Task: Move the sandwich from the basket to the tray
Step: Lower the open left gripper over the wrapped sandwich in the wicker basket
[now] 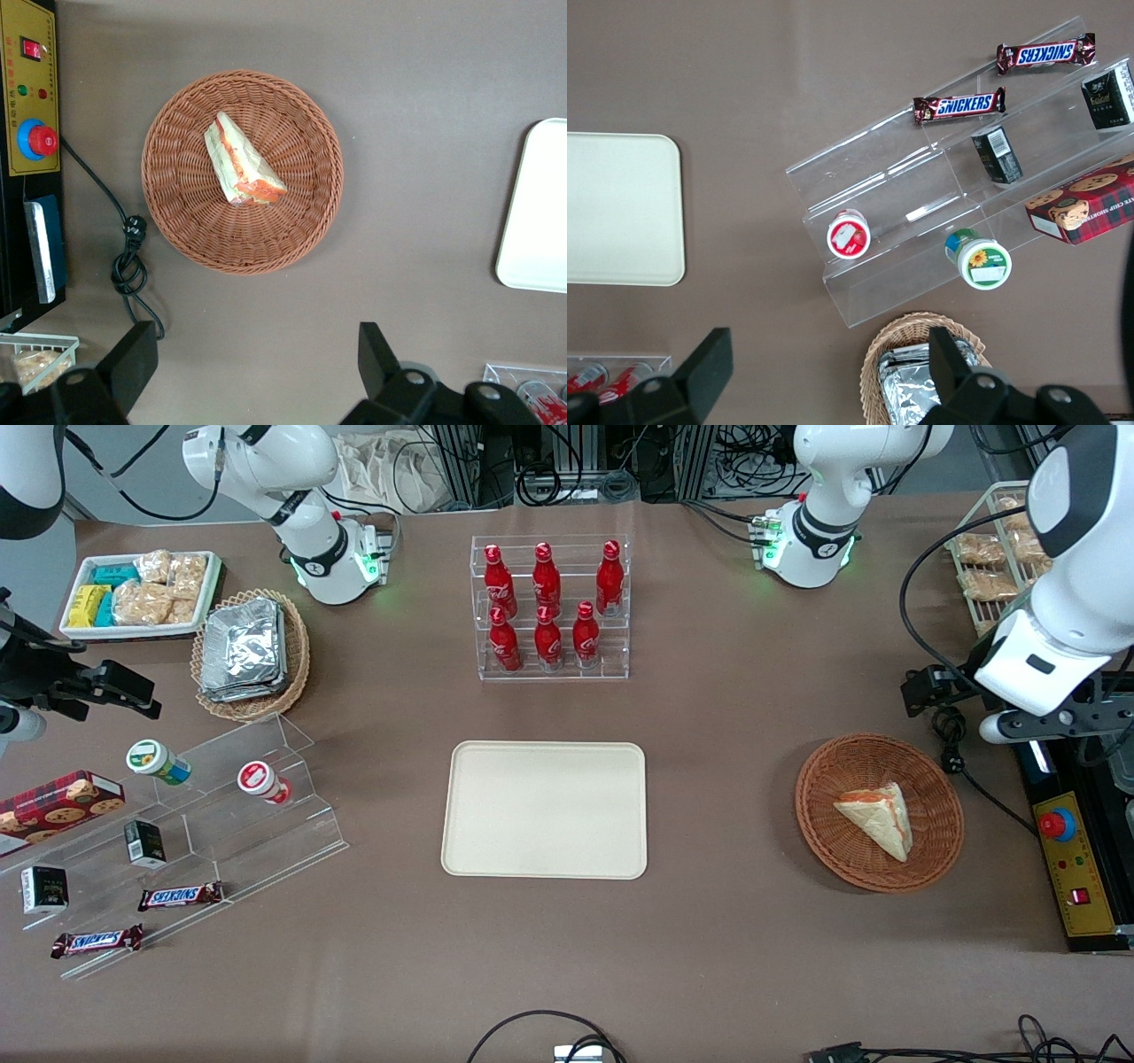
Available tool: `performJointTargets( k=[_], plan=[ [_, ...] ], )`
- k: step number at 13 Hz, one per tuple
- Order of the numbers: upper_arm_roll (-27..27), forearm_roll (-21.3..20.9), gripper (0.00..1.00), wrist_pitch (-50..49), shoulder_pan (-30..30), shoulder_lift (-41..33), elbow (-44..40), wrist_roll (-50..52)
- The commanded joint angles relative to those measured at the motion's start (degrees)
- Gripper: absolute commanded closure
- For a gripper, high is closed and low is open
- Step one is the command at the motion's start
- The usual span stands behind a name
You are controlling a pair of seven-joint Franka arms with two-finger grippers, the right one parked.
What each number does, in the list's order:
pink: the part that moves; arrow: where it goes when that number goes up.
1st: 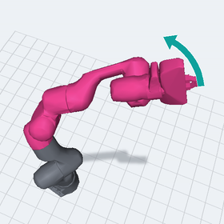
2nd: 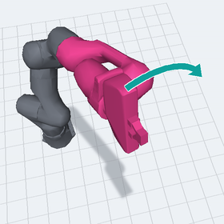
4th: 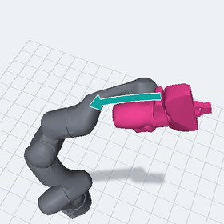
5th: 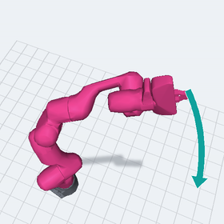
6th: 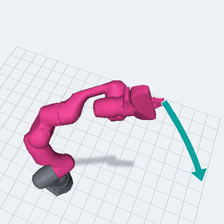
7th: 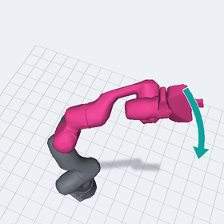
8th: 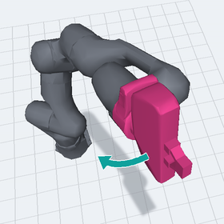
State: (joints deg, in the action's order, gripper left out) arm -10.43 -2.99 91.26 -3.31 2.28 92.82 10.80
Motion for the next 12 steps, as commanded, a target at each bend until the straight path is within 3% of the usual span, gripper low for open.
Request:
performJointTargets(
  k=[1,5,9,12],
  plan=[
    [1.2,0.7,0.00,-5.3,0.5,3.1,-5.7,-0.3],
    [1.3,-0.4,0.00,-5.7,0.4,5.3,-7.2,0.3],
    [1.3,-0.4,0.00,-0.2,0.5,7.2,-0.3,19.7],
    [4.1,0.5,0.00,10.4,0.4,6.4,8.8,26.5]
  ],
)
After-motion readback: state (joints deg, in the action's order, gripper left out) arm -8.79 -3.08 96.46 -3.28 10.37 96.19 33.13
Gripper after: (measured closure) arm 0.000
